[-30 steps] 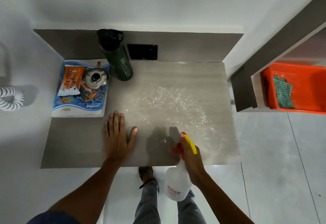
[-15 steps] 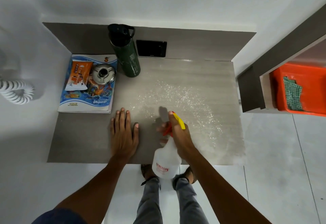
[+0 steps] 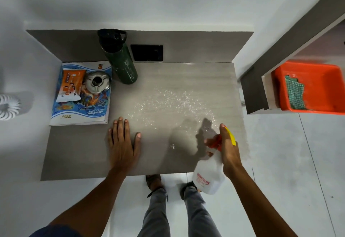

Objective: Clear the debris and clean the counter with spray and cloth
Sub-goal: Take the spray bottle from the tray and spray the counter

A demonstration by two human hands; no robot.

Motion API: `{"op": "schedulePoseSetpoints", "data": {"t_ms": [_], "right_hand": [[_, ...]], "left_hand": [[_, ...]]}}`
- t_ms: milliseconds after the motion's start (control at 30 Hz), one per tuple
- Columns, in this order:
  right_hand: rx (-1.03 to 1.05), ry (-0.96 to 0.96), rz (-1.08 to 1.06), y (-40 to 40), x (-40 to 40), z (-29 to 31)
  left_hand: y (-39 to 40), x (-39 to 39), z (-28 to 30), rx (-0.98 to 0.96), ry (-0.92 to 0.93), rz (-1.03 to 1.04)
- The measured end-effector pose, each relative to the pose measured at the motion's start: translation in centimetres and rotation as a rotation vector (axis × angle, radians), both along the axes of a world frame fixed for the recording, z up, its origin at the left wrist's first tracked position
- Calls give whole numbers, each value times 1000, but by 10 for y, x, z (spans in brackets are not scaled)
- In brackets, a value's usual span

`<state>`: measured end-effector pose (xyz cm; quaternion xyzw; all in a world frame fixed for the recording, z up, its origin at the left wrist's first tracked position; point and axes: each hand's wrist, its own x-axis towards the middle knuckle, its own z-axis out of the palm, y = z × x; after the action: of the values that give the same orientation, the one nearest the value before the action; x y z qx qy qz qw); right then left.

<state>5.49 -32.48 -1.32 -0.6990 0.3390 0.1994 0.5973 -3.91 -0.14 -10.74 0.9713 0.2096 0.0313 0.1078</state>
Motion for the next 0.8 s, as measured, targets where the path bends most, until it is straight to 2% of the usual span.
{"op": "schedulePoseSetpoints", "data": {"t_ms": [100,167,367,533,633,800], "right_hand": [[-170,-27,-1,-23,-17,-6],[-186,-9,-8,-34,-27,-7],[-99,105,69,-34,-51,-12],[-77,85,143,3,-66,-15],[-84,139,199,30,-74,-24],[149,189,178,64,-70,-26]], "left_hand": [[-1,0,0,12,5,-2],[-2,0,0,9,-1,-2],[-3,0,1,14,-16,-1],[-3,-5,1,-8,-32,-25],[2,-12,-1,2,-31,-74],[10,-24,-4,10,-10,-169]]}}
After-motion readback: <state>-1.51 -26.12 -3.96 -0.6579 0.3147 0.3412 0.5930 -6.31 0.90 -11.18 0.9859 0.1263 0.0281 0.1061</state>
